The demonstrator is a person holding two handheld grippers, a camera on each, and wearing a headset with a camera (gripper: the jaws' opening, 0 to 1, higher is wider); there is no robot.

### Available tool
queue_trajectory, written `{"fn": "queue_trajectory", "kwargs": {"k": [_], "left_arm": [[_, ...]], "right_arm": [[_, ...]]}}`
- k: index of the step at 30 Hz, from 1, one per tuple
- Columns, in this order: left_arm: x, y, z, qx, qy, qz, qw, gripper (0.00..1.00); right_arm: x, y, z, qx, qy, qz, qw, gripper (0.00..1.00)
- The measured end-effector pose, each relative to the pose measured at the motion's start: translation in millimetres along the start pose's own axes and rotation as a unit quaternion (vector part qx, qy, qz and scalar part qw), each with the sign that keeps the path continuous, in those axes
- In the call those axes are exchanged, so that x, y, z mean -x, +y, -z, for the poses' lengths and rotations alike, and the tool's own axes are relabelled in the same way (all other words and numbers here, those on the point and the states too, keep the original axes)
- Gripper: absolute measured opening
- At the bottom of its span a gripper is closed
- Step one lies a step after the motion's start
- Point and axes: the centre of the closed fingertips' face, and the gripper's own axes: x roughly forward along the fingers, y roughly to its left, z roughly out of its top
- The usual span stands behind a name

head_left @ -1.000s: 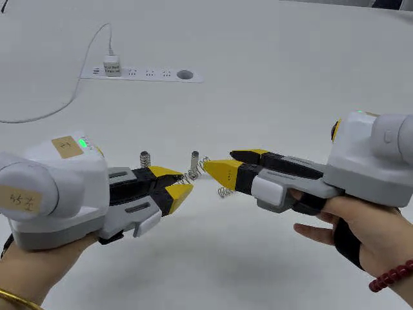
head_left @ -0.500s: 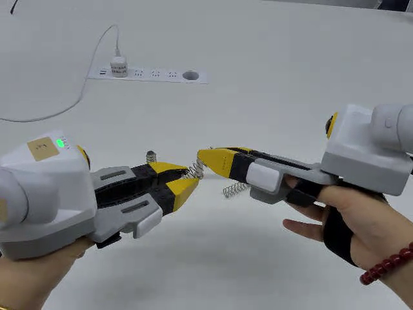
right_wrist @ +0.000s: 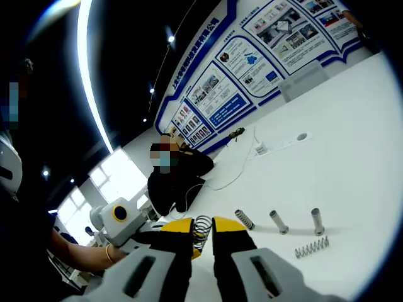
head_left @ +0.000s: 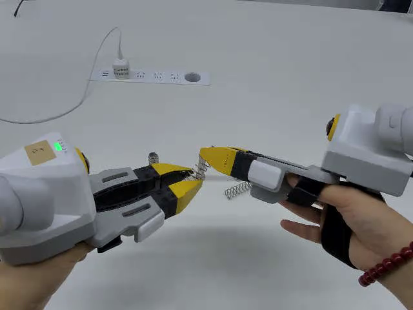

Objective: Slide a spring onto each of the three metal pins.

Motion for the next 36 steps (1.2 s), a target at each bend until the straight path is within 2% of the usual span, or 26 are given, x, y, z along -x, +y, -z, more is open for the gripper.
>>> {"fn": "queue_trajectory", "kwargs": {"k": [7,11,16,19,22,29,36], "left_arm": [[0.8,1.6,1.8,-0.001,0.011,-0.004,0.9999,0.11],[0.4,2.3,3.4,0.0,0.016,-0.005,0.9999,0.15],[0.0,2.7,10.6,-0.012,0.037,-0.01,0.9992,0.21],[0.5,2.9,15.0,-0.017,0.049,-0.014,0.9986,0.24],[1.8,3.1,21.9,-0.03,0.067,-0.019,0.9971,0.28],[5.3,5.0,30.7,-0.037,0.084,-0.03,0.9953,0.37],[8.9,6.7,37.7,-0.034,0.095,-0.037,0.9942,0.43]], "right_arm": [[-2.0,3.4,1.0,0.019,0.006,-0.004,0.9998,0.11],[-2.1,2.3,1.6,0.03,0.009,0.0,0.9995,0.11],[-2.4,0.5,0.9,0.05,0.011,0.009,0.9987,0.11],[-3.1,-2.2,-2.0,0.074,0.011,0.02,0.997,0.11],[-4.5,-7.3,-6.2,0.104,0.011,0.035,0.9938,0.11],[-7.3,-18.3,-12.8,0.148,0.015,0.058,0.9871,0.11],[-13.2,-29.5,-18.0,0.198,0.025,0.08,0.9766,0.11]]}}
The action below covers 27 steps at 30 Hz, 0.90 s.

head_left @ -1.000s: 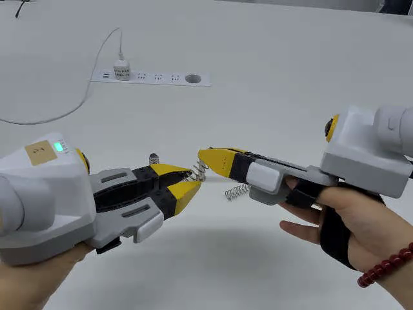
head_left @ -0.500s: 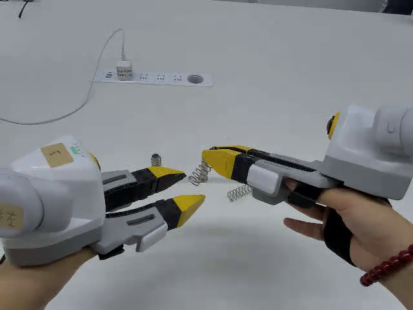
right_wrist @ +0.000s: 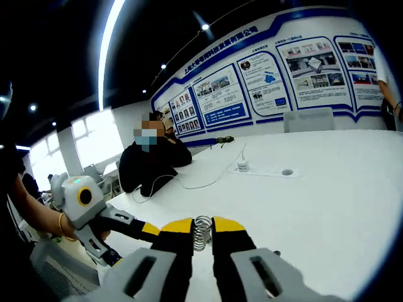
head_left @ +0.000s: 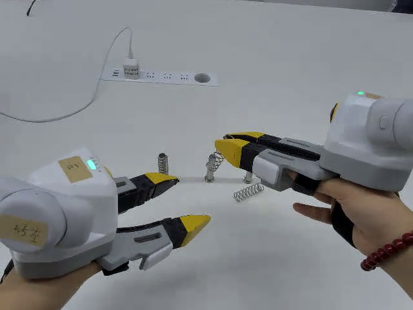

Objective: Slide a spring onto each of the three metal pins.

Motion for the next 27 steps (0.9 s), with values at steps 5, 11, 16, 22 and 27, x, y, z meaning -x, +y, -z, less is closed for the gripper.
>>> {"fn": "queue_trajectory", "kwargs": {"k": [5,11,16,22,27], "left_arm": [[1.0,-0.2,4.9,0.0,0.007,-0.003,1.0,0.5],[1.7,0.3,9.0,0.002,0.012,-0.006,0.9999,0.55],[1.8,-0.6,12.1,0.004,0.016,-0.009,0.9998,0.61],[1.9,0.2,18.6,-0.001,0.029,-0.01,0.9995,0.66],[3.2,2.4,19.9,0.006,0.028,-0.013,0.9995,0.69]], "right_arm": [[-6.8,-8.6,1.8,0.039,0.012,0.013,0.9991,0.11],[-14.5,-15.9,3.4,0.064,0.018,0.022,0.9975,0.11],[-20.6,-23.5,5.4,0.093,0.025,0.032,0.9948,0.11],[-27.3,-29.0,11.4,0.113,0.036,0.038,0.9922,0.11],[-32.0,-34.5,15.5,0.13,0.042,0.045,0.9896,0.12]]}}
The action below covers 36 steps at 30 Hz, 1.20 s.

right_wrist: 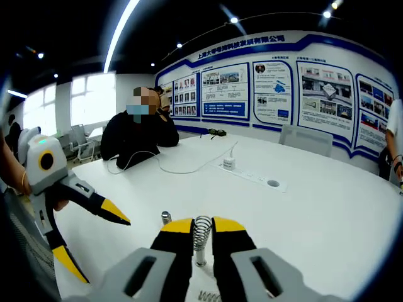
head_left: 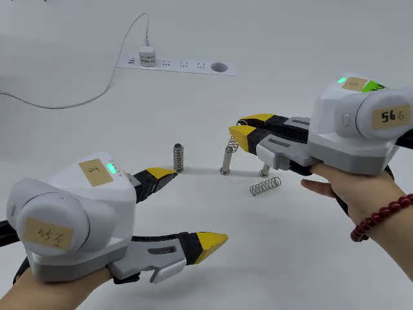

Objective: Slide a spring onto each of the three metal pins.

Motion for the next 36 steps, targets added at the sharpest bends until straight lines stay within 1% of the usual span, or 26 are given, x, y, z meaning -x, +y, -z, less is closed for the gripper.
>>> {"fn": "queue_trajectory", "kwargs": {"k": [4,8,13,16,20,23,28,32,36], "left_arm": [[0.4,2.3,1.5,0.003,0.002,-0.004,1.0,0.71],[0.5,3.6,1.5,0.007,0.002,-0.006,1.0,0.73],[0.0,3.9,1.8,0.009,0.001,-0.007,0.9999,0.75],[-0.3,4.0,2.2,0.01,0.002,-0.007,0.9999,0.75],[-0.5,4.3,2.4,0.01,0.002,-0.008,0.9999,0.75],[-0.3,4.3,2.5,0.011,0.002,-0.008,0.9999,0.75],[0.3,4.3,2.4,0.01,0.002,-0.008,0.9999,0.75],[0.9,4.6,2.3,0.008,0.002,-0.008,0.9999,0.74],[1.3,4.9,2.3,0.009,0.001,-0.008,0.9999,0.74]], "right_arm": [[-3.3,-1.2,1.7,0.004,0.0,0.001,1.0,0.12],[-5.8,-2.1,5.2,0.015,0.008,0.005,0.9999,0.12],[-7.3,-2.7,4.7,0.016,0.005,0.004,0.9999,0.12],[-7.4,-1.7,4.7,0.016,0.007,0.003,0.9998,0.12],[-7.3,-0.5,6.5,0.029,0.015,0.003,0.9995,0.12],[-7.8,0.1,6.6,0.03,0.015,0.002,0.9994,0.12],[-10.7,1.5,10.4,0.041,0.026,0.004,0.9988,0.12],[-14.5,2.5,18.1,0.056,0.038,0.004,0.9977,0.12],[-17.1,3.1,24.6,0.061,0.047,0.004,0.997,0.12]]}}
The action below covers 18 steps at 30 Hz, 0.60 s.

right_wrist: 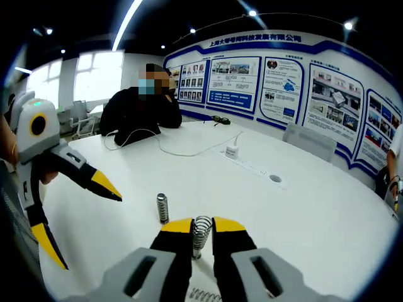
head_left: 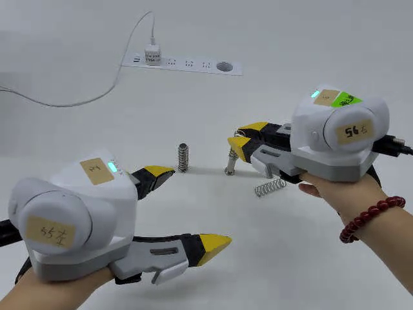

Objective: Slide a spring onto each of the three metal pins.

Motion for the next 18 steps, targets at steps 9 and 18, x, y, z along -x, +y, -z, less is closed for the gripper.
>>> {"fn": "queue_trajectory", "kwargs": {"k": [9,18], "left_arm": [[0.3,0.2,0.8,0.001,0.002,0.0,1.0,0.73],[0.1,0.9,0.8,-0.001,0.0,-0.002,1.0,0.71]], "right_arm": [[-5.9,2.8,11.1,0.007,0.018,-0.003,0.9998,0.12],[-12.4,4.9,25.1,-0.011,0.039,-0.003,0.9992,0.12]]}}
